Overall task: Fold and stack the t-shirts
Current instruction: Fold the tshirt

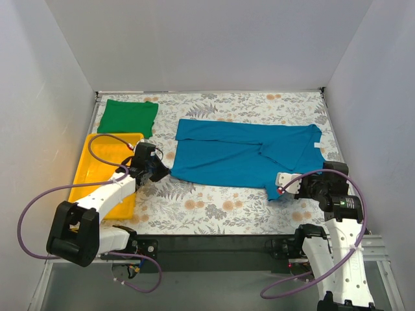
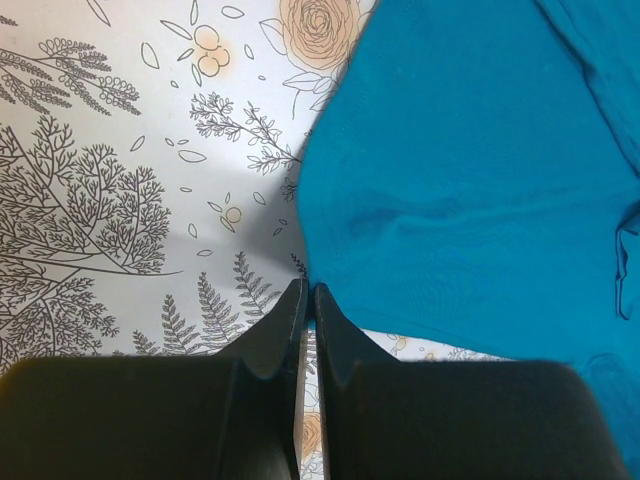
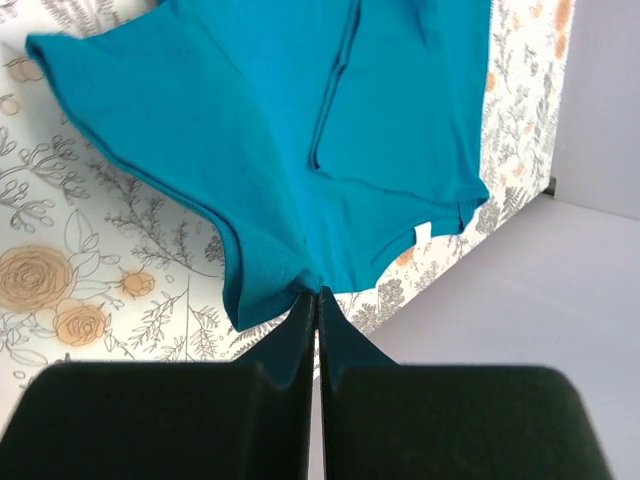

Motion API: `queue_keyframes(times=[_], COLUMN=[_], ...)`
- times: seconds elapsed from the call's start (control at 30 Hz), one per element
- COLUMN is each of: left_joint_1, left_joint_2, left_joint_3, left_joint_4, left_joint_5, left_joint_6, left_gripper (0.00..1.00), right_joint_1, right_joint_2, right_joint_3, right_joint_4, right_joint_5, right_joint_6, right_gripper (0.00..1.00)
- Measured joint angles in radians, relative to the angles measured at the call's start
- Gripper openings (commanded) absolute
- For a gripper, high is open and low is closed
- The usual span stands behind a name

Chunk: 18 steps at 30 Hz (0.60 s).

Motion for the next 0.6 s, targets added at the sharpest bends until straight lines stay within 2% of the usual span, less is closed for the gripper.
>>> queue_keyframes(times=[0.6], left_joint_1=[0.0], left_joint_2=[-0.009], left_joint_3=[0.0], left_joint_4=[-0.022], left_joint_5=[0.0], left_joint_6=[-0.022], left_gripper=[0.0], right_joint_1=[-0.02], right_joint_2=[0.022], right_joint_3=[0.02], right_joint_4=[0.224], right_joint_5=[0.031], right_joint_6=[0.191], right_gripper=[0.01])
